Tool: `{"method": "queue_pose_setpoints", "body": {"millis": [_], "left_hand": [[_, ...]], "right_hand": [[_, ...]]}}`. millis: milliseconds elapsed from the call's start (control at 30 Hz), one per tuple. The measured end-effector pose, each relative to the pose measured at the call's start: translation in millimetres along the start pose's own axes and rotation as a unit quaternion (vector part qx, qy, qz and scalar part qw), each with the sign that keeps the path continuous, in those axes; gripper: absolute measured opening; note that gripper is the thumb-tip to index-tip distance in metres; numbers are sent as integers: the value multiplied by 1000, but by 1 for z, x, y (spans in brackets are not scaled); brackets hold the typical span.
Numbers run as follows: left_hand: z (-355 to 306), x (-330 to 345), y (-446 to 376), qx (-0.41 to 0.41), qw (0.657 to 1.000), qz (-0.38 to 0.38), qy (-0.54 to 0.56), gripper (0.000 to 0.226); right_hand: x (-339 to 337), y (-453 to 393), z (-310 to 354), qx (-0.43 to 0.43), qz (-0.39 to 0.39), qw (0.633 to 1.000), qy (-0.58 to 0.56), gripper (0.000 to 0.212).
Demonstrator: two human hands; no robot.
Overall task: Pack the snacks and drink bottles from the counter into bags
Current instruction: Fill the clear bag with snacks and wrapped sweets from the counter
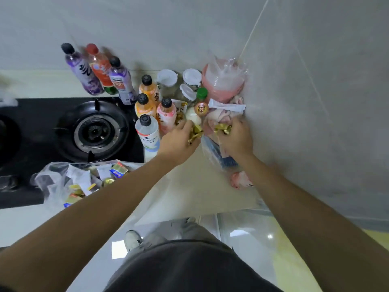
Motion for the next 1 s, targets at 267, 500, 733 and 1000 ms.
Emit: {"method": "queue_pose_setpoints", "body": {"millis": [267, 500, 733, 1000], "left_hand": [[73, -84, 99, -92, 995, 19, -26, 35], [146, -154, 175, -155, 986, 18, -58, 28], [190, -178, 195, -202, 971, 41, -121, 40], [205, -163, 201, -242, 933, 134, -231, 40]], "right_hand": [[34, 112, 74, 61, 82, 988, -115, 26], [68, 191, 174, -53, 154, 971, -176, 26], [109, 229, 228, -147, 218, 960, -93, 30], [139, 238, 231, -207, 258, 944, 3, 37]]}}
Point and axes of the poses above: each hand's wrist, its own y-axis away from the middle knuckle, its own x-axis out of the palm, z = x × y, the point moved 8 cm from there along -y, towards the middle knuckle, and after that the axes turned 14 degrees about -z, right-handed, at the moved point
